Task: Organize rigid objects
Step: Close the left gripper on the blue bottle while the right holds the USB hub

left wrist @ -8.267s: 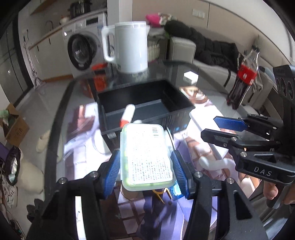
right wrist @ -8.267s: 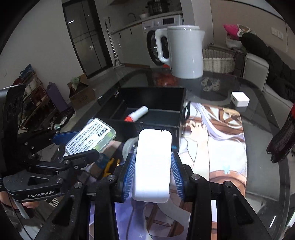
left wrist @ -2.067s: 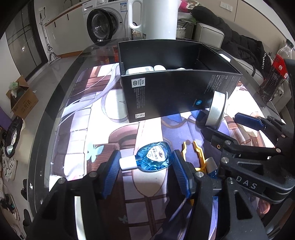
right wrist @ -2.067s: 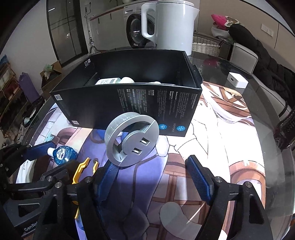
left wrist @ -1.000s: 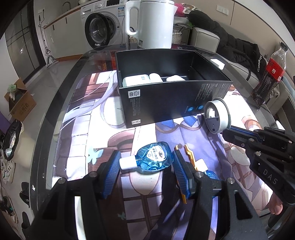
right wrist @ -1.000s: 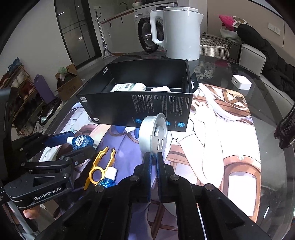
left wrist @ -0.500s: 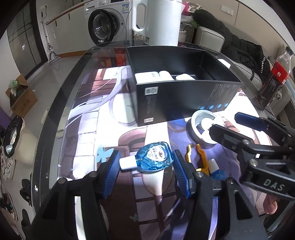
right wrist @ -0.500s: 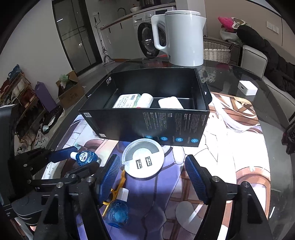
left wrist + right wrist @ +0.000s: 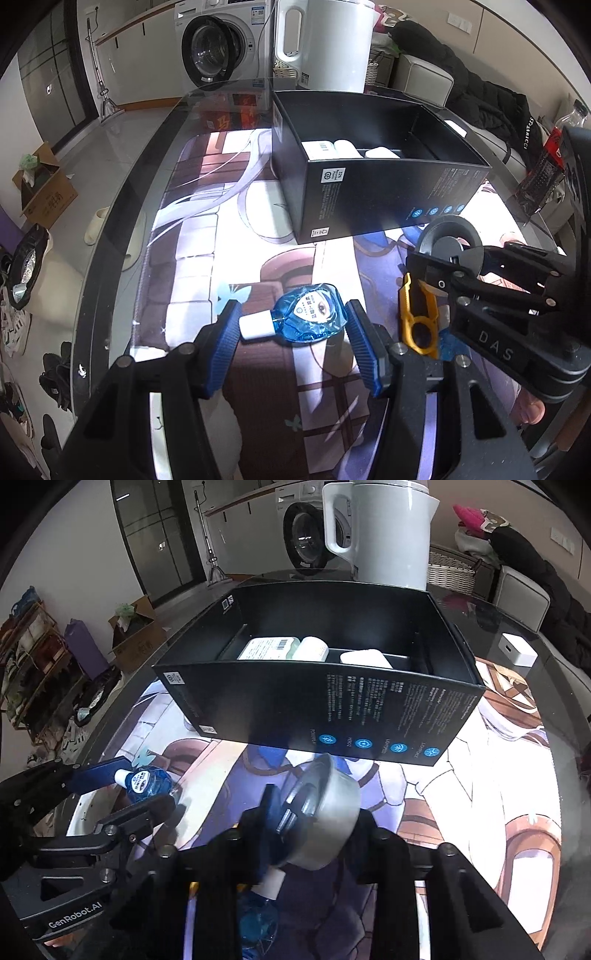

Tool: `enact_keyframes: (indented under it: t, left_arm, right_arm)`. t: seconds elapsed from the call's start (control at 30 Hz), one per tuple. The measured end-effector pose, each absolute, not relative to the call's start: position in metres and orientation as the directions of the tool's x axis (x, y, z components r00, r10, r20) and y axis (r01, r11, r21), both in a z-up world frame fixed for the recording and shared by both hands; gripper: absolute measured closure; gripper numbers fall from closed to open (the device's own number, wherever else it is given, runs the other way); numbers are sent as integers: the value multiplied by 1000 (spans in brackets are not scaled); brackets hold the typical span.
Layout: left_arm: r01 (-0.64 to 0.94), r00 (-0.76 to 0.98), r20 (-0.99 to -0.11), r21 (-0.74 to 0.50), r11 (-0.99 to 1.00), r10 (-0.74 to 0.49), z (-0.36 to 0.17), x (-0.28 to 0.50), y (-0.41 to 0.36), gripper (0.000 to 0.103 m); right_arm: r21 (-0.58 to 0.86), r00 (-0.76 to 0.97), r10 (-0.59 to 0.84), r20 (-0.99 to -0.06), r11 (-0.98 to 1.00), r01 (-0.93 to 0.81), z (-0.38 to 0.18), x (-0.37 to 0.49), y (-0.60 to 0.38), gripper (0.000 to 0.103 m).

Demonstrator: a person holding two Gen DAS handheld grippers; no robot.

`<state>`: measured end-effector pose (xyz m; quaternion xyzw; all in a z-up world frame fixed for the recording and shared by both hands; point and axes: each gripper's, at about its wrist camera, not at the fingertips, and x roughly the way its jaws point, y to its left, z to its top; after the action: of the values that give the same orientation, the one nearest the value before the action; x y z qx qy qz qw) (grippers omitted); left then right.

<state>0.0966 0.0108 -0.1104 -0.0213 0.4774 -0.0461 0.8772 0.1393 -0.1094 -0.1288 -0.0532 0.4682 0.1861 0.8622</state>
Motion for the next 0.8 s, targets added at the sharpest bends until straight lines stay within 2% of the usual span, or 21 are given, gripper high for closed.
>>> enact_keyframes:
  t: [0.13,0.8]
  left_arm:
    - [62,542,-834,-85,994,-105,-109,98,8,47]
    - [114,668,-733,-68,991,-127,-65,84,-14,47]
  right_arm:
    - [75,498,275,-823,921,-383,-126,135,-110,86]
    - [95,552,385,-740,872,-481,-82,93,-137,86]
